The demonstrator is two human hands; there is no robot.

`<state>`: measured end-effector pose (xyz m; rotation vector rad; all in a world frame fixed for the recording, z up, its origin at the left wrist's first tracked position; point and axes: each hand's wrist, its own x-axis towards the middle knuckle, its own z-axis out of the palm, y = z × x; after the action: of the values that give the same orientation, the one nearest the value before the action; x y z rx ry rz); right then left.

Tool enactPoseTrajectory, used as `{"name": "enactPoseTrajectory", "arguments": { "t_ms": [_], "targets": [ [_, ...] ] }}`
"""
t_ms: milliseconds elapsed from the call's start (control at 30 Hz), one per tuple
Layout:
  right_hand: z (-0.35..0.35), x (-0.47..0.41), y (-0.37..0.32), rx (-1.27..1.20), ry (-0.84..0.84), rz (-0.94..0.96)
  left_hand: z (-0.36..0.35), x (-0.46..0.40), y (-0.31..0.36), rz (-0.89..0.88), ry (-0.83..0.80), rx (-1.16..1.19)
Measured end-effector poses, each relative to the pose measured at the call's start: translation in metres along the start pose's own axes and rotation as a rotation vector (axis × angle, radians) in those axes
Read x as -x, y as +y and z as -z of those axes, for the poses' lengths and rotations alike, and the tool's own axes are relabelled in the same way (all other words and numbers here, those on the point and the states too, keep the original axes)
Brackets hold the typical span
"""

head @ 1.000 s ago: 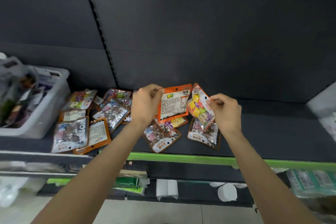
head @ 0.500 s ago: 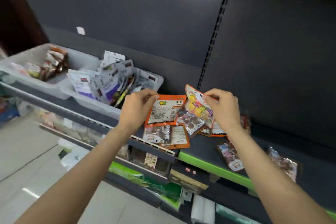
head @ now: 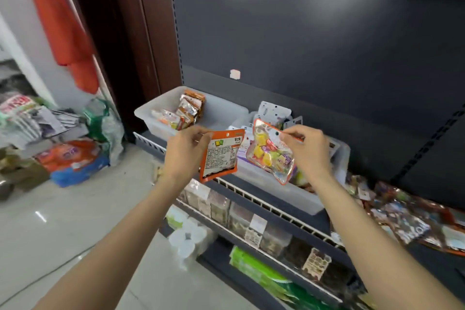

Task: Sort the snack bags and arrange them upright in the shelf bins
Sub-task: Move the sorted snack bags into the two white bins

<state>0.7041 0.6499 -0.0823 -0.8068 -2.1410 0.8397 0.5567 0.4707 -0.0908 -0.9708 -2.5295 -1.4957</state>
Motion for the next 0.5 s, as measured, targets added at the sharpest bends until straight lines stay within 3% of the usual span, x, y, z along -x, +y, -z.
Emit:
{"name": "enactPoseTrajectory", "arguments": {
  "t_ms": [300, 500],
  "targets": [
    [-0.142, -0.089, -0.041, -0.054, -0.059, 0.043, 0.045, -0.125, -0.096, 0.012, 0.028, -0.097],
    [-0.213, -0.139, -0.061, -0.005, -0.072, 0.036, 0.070, -0.206, -0.142, -0.009, 0.024, 0.003]
  ]
}}
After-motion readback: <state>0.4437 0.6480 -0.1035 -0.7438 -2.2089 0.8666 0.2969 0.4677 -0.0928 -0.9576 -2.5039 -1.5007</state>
